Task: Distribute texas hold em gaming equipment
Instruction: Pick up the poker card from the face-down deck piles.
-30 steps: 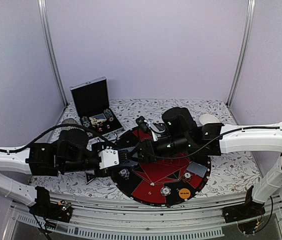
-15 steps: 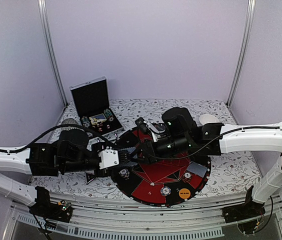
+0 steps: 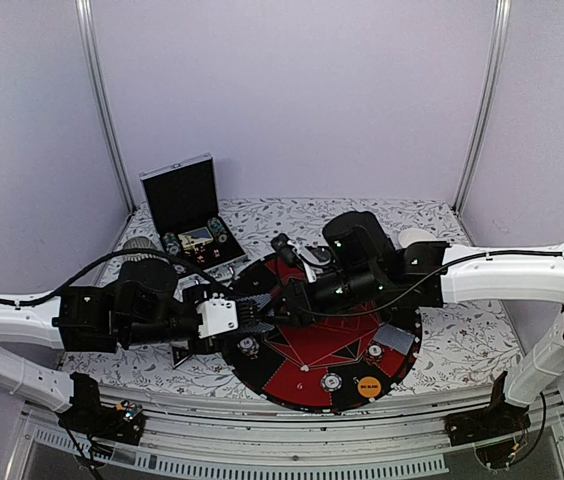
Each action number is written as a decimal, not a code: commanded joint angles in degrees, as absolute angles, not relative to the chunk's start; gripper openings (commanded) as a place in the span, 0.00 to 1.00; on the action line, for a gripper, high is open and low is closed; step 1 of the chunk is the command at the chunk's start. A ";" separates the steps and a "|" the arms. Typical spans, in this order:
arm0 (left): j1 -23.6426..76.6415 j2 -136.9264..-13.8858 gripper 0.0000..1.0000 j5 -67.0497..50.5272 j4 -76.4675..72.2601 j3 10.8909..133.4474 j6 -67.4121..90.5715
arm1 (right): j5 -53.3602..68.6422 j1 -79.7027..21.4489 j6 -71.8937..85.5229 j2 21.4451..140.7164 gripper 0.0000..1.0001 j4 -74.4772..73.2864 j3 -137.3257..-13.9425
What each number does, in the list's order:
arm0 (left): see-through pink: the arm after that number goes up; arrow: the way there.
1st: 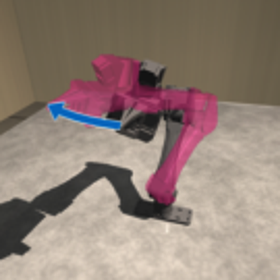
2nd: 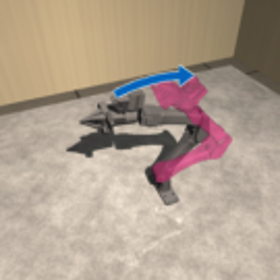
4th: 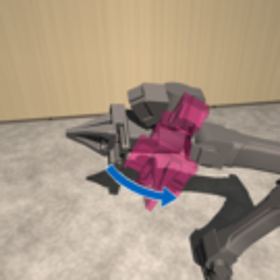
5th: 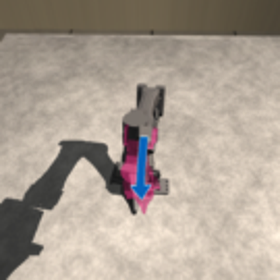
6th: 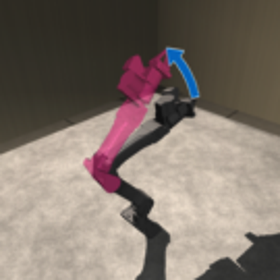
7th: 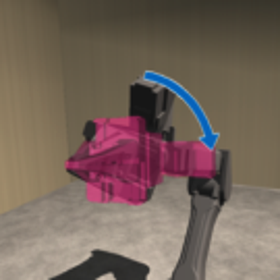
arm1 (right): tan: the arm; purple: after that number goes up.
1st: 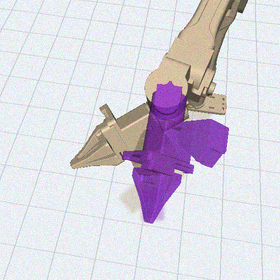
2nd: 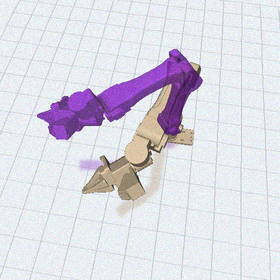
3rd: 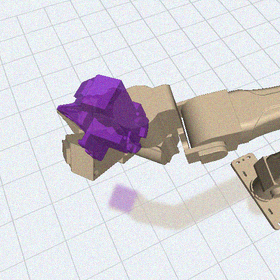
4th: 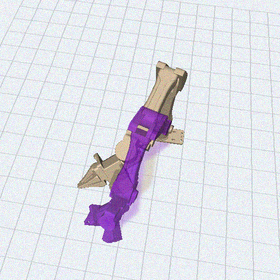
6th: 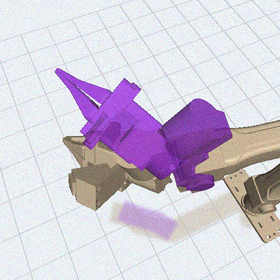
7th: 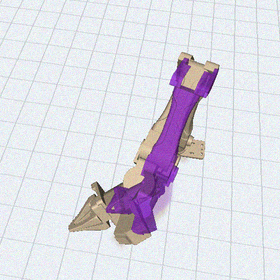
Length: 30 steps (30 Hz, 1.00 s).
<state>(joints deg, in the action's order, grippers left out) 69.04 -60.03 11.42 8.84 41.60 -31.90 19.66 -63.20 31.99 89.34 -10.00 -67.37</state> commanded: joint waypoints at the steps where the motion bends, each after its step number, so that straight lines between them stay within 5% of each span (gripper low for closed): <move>1: 68.15 -60.30 0.58 12.03 7.25 41.44 -32.00 | 20.11 -62.85 30.79 90.99 0.41 -10.44 -71.59; 16: 68.11 -60.04 0.58 11.95 7.28 41.30 -31.99 | 14.78 -62.84 32.02 86.44 0.24 -12.31 -67.55; 30: 68.11 -59.87 0.58 12.09 7.32 41.31 -32.01 | 14.87 -62.84 31.60 85.22 0.24 -14.49 -68.82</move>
<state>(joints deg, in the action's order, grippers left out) 68.71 -60.03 11.66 8.86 41.60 -31.90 16.43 -63.20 31.90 87.74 -12.86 -68.18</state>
